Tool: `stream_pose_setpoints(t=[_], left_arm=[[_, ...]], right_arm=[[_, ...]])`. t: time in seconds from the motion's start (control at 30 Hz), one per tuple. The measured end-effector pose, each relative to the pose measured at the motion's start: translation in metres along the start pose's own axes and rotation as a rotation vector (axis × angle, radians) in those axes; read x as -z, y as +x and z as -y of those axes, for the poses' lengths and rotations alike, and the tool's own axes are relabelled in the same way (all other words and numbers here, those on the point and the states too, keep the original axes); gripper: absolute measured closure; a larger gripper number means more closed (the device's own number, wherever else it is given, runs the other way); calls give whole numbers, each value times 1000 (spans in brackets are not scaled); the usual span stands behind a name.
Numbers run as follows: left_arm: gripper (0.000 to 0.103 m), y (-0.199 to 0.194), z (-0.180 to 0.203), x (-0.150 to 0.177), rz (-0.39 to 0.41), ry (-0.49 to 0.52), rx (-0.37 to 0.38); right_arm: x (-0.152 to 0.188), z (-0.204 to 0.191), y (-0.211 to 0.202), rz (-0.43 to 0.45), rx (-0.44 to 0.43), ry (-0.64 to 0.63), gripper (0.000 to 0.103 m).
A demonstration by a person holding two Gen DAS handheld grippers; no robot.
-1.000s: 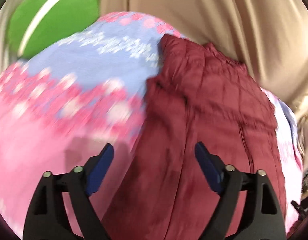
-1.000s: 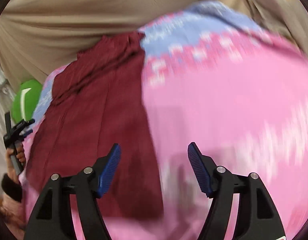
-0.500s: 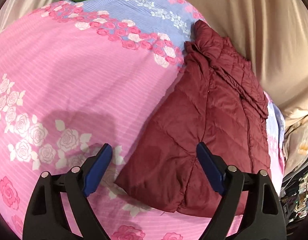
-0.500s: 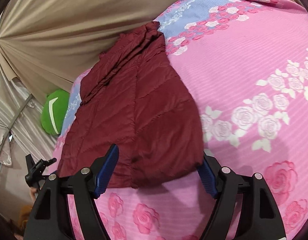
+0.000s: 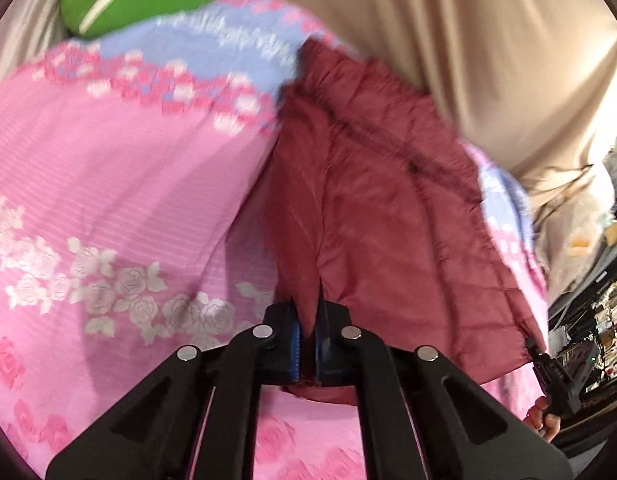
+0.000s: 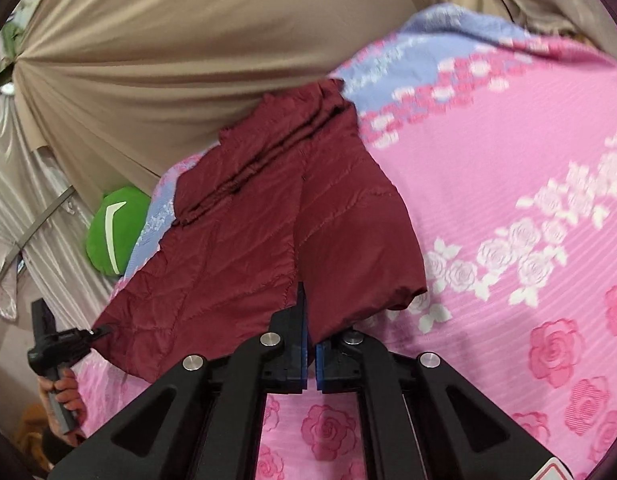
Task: Fold large clothes
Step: 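Grasp the red jacket hem with both tools and lift it toward the collar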
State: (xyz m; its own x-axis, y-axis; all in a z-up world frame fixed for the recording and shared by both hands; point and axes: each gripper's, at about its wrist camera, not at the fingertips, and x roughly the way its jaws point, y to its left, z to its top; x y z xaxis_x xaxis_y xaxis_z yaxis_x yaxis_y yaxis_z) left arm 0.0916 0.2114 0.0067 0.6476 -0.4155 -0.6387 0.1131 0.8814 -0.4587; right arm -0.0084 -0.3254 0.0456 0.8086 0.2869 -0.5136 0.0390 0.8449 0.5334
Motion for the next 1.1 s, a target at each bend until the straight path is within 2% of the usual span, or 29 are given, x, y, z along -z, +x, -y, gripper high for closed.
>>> stream_pose_setpoints(t=[0.17, 0.27, 0.37, 0.47, 0.57, 0.63, 0.73, 0.83, 0.93, 1.1], left_arm=[[100, -79, 17, 14, 133, 36, 116], [100, -138, 31, 23, 248, 77, 171], [100, -192, 44, 28, 370, 117, 195], [100, -227, 54, 29, 462, 132, 211], [100, -237, 66, 21, 493, 152, 207], [100, -224, 72, 5, 471, 152, 178], [100, -180, 75, -25, 398, 129, 116], [100, -119, 72, -51, 302, 121, 14], [100, -49, 66, -74, 210, 131, -111], [100, 40, 41, -99, 88, 86, -222]], right_arm=[[5, -23, -66, 142, -41, -151, 101], [10, -35, -122, 262, -109, -218, 101], [15, -45, -178, 373, -189, -262, 101], [15, -56, -222, 469, -248, -288, 101], [6, -66, -239, 530, -288, -289, 101], [-6, -71, -231, 541, -302, -282, 101], [-25, -72, -199, 516, -250, -268, 101], [-49, -64, -149, 444, -206, -209, 101], [-70, -58, -91, 369, -116, -180, 101], [-102, -44, -9, 239, 2, -128, 101]])
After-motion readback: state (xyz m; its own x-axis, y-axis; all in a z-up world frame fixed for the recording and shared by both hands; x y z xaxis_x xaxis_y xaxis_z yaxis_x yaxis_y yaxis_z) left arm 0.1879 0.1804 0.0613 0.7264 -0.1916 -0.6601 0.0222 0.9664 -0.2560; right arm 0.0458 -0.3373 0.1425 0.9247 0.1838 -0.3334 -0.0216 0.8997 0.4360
